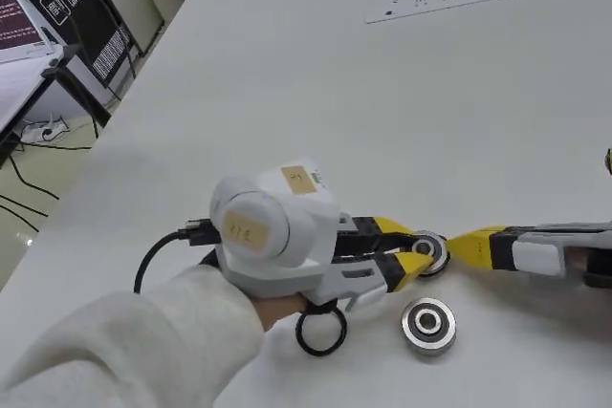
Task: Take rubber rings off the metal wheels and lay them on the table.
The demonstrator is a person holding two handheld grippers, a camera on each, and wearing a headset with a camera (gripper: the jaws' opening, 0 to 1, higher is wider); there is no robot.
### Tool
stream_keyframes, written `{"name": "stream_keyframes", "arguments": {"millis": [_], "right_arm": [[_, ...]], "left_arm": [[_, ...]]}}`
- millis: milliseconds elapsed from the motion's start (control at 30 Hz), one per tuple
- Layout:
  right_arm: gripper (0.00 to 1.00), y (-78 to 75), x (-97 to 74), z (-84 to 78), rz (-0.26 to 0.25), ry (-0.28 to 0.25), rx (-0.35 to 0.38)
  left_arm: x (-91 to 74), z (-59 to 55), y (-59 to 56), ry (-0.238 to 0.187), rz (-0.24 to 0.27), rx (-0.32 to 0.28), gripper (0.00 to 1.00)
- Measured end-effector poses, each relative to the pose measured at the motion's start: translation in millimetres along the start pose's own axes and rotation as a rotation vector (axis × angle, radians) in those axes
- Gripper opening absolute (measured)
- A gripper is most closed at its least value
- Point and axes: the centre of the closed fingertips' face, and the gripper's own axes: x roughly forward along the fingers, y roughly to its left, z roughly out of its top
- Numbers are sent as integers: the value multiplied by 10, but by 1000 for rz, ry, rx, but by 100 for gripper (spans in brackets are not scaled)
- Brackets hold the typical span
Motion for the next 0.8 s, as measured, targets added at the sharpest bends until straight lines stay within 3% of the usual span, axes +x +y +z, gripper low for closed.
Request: {"name": "stream_keyframes", "arguments": {"millis": [433, 800], "right_arm": [[0, 152, 54, 21, 62, -6, 5], [0, 86, 59, -8, 14, 4, -26]], "left_arm": [[-4, -4, -6, 8, 3, 10, 13], [0, 12, -9, 30, 0, 5, 14]]}}
